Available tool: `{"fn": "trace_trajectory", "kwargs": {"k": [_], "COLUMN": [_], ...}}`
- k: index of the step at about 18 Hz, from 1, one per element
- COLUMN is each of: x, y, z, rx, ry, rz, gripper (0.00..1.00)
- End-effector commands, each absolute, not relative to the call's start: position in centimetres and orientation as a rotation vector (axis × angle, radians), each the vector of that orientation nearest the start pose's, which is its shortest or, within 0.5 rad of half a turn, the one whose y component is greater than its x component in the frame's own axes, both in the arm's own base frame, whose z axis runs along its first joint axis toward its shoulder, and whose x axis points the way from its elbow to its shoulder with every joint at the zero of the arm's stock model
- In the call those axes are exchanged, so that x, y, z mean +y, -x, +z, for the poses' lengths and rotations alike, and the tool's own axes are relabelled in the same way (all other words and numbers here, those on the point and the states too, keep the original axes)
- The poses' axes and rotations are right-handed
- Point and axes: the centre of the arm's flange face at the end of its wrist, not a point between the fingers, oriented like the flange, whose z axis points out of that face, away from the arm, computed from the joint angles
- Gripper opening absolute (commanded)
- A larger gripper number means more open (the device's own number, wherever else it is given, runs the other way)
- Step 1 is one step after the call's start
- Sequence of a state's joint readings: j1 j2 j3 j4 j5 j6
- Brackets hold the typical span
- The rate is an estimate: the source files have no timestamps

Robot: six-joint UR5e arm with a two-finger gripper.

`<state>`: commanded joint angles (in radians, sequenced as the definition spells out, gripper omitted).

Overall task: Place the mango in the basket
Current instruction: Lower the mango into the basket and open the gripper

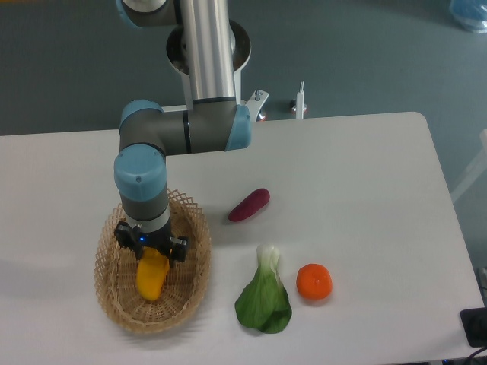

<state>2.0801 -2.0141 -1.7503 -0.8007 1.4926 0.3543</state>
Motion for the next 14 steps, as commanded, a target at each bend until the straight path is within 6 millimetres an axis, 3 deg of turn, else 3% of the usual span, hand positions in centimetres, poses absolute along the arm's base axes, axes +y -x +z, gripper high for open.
{"fn": "trace_trajectory", "kwargs": {"k": [8,14], "x": [61.2,60.4], "y": [19.3,19.8], "z": [26.3,27.3], "rx": [-0.219,-0.237], "ry": [2.926,2.920], "rz": [0.058,0.090], "gripper": [1.00,1.00]}}
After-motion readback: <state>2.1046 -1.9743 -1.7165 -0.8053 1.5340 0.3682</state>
